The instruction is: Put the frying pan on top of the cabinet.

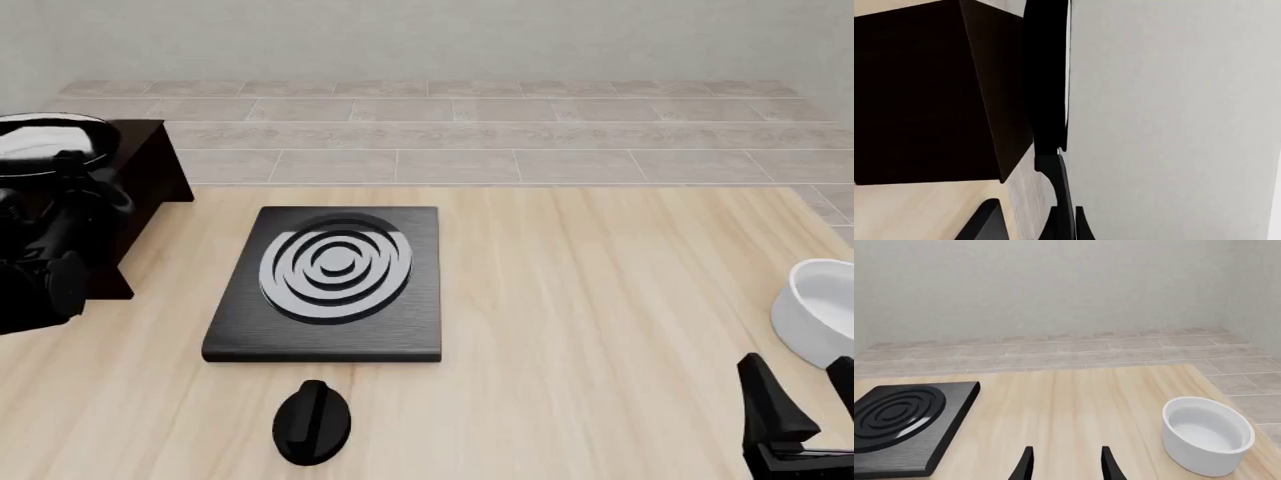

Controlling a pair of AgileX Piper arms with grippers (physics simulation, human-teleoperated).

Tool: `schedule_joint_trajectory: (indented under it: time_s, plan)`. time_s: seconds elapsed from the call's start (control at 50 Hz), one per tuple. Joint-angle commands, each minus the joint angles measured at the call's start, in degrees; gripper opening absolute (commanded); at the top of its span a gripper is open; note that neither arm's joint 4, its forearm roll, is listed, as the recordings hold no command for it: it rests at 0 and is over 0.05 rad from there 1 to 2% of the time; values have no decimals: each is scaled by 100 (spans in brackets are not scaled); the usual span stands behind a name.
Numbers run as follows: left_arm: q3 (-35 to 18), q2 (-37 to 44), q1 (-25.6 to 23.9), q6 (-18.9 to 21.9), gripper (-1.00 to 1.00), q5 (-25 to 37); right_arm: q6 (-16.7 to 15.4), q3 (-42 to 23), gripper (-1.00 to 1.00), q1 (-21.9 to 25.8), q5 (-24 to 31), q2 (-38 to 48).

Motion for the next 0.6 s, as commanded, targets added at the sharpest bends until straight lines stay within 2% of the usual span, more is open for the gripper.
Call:
schedule_joint_trajectory:
  time_s: [0.02,0.16,0.6]
  plan:
    - [-149,152,-63,-68,-100,-209,-25,0,100,7,-13,23]
    - [-118,287,-263,-179,-100,-407,-15,0,100,8,-18,32]
    - [-39,600,-263,-402,-100,-688,-30,0,100,21,-20,34]
